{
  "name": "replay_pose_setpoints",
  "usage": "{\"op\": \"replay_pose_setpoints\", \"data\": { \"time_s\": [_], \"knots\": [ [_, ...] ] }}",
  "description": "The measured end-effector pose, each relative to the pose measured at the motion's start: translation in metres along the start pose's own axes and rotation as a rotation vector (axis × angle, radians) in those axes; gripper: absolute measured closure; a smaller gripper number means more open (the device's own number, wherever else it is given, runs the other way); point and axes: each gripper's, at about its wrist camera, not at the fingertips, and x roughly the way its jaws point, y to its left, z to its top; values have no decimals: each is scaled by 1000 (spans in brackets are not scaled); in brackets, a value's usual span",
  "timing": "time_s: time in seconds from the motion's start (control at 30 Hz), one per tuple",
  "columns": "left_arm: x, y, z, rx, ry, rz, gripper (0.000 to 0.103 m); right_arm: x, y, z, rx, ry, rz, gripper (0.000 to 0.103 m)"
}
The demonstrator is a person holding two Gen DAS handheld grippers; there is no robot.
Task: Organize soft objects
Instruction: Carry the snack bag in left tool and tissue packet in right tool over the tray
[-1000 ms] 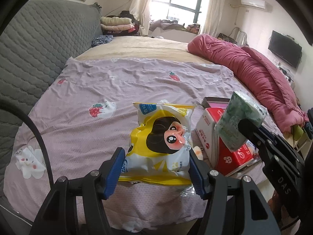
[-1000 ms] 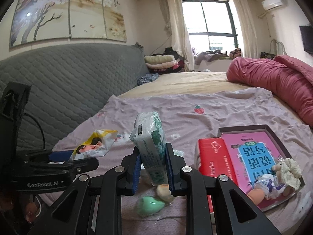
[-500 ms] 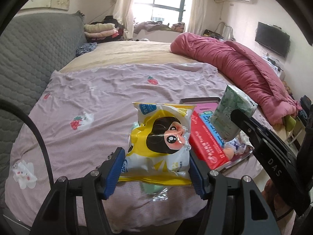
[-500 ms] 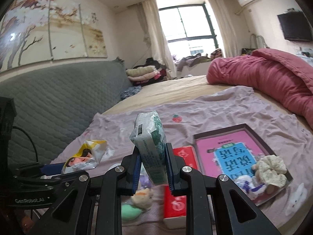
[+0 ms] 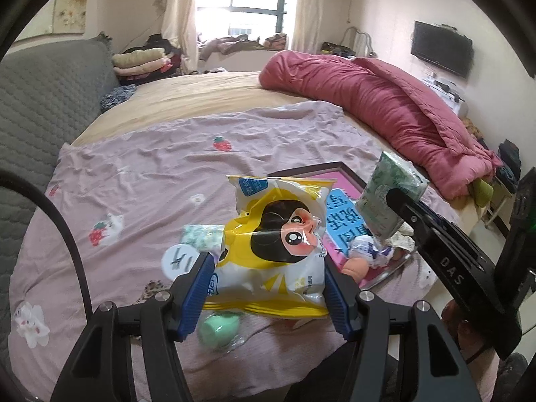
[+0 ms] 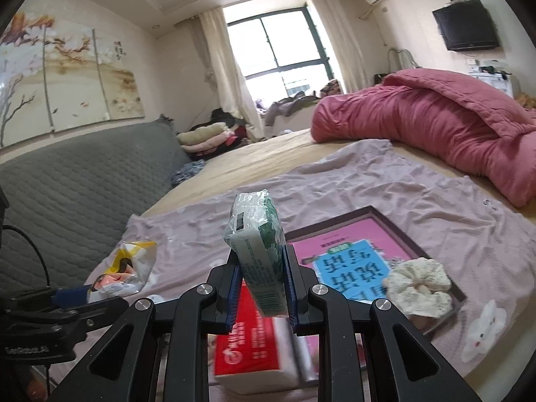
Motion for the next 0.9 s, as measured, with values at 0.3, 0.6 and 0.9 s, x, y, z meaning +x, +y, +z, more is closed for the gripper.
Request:
{"op": "replay_pose_setpoints", "data": {
  "time_s": [0.3, 0.6, 0.9],
  "knots": [
    [15, -29, 3, 48, 25, -29, 41, 3, -29, 0, 48, 22, -52, 80],
    [40, -54, 6, 77, 65, -57, 41, 9, -54, -2, 93, 42, -86, 80],
    [73, -80, 16, 108, 103, -66, 41, 8, -77, 0, 126, 21, -128, 80]
  ]
}}
